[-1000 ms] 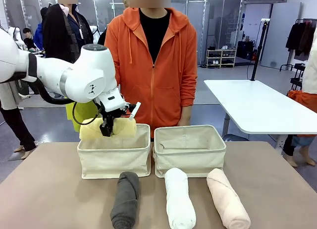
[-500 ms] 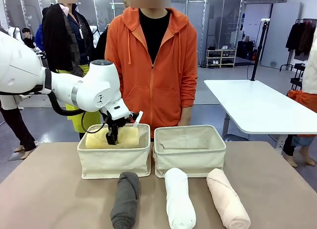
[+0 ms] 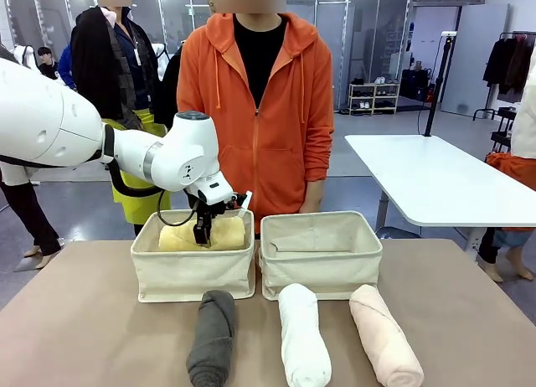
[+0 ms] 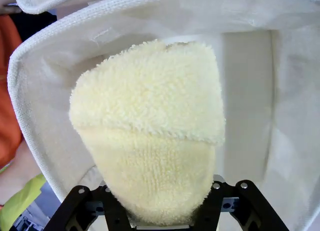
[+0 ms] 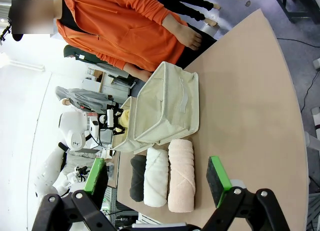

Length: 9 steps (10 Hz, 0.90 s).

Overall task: Divide the towels into two baskets.
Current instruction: Pick up one hotel-folded towel and place it in the Fabric basket indicated by the person.

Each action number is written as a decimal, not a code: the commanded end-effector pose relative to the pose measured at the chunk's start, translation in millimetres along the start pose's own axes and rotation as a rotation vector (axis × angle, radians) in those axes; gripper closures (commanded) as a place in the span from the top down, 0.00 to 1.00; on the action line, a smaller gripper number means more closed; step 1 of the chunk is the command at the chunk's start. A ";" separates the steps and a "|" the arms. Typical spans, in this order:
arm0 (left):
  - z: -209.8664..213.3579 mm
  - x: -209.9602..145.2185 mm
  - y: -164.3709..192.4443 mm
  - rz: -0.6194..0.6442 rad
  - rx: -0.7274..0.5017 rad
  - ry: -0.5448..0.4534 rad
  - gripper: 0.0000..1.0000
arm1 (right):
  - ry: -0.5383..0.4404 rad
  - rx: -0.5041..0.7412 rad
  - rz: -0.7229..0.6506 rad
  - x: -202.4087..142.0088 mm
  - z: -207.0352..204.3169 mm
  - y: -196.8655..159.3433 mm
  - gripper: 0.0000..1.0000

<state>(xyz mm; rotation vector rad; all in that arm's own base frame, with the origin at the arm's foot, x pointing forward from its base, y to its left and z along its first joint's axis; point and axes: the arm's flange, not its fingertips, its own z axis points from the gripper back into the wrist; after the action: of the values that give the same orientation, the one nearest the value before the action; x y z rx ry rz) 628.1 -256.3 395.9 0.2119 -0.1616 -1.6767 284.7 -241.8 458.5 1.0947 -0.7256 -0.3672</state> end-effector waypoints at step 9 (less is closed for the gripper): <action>14.5 -1.0 3.6 0.030 0.008 0.001 1.00 | -0.011 0.018 0.020 -2.4 0.8 0.7 1.00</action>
<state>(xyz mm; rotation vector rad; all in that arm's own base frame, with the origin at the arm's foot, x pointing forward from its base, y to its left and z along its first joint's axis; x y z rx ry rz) 622.7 -256.4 413.5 0.2133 -0.1767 -1.6241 284.6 -241.9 458.6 1.0946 -0.7261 -0.3672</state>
